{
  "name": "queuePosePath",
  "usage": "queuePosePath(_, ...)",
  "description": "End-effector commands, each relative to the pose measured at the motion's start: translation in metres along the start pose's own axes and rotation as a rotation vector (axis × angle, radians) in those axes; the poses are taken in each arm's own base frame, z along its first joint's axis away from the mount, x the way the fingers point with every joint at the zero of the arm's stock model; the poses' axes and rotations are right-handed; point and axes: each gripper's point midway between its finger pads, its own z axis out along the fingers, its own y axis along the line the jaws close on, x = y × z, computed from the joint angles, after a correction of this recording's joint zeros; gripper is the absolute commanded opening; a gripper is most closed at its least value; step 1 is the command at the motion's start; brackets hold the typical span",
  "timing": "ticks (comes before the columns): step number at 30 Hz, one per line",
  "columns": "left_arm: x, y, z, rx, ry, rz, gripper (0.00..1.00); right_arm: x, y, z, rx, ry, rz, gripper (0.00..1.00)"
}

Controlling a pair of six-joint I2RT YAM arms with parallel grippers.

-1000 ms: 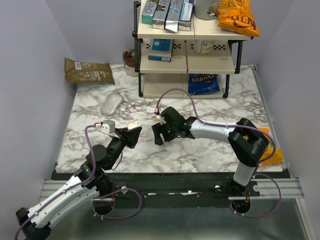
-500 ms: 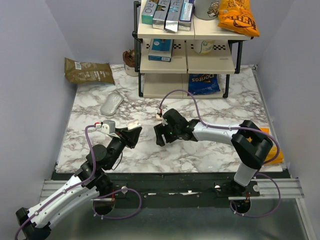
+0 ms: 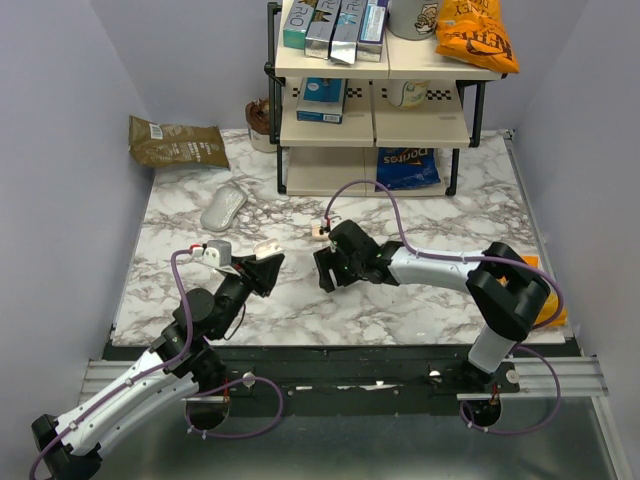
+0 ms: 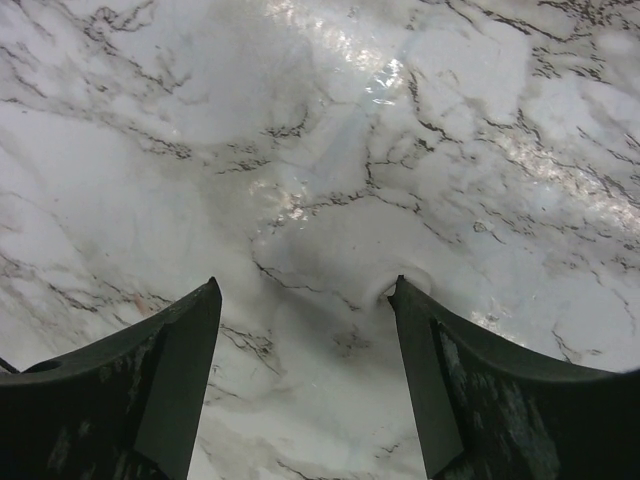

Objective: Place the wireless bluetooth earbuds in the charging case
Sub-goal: Pick up the left earbud from the center of the board.

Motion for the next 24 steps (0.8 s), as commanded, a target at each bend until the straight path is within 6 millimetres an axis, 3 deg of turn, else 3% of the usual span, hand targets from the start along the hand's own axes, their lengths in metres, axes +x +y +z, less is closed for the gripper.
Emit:
queuePosePath(1, -0.007, -0.006, 0.001, 0.016, -0.019, -0.014, 0.00, 0.030, -0.025, -0.001, 0.124, 0.077, 0.028, 0.78)
queuePosePath(11, -0.004, -0.007, 0.002, 0.022, -0.013, -0.017, 0.00, 0.030, -0.039, 0.002, 0.218, 0.090, 0.037, 0.68)
queuePosePath(17, -0.004, -0.005, 0.001, 0.019, -0.014, -0.019, 0.00, 0.028, -0.049, 0.003, 0.274, 0.099, 0.048, 0.49)
queuePosePath(18, -0.004, -0.005, 0.000, 0.019, -0.014, -0.020, 0.00, 0.028, -0.050, 0.003, 0.279, 0.099, 0.049, 0.42)
queuePosePath(23, -0.003, -0.005, 0.000, 0.020, -0.012, -0.020, 0.00, 0.029, -0.056, 0.001, 0.299, 0.103, 0.055, 0.25)
queuePosePath(24, -0.003, -0.005, 0.000, 0.020, -0.012, -0.018, 0.00, 0.030, -0.057, 0.000, 0.304, 0.104, 0.057, 0.17)
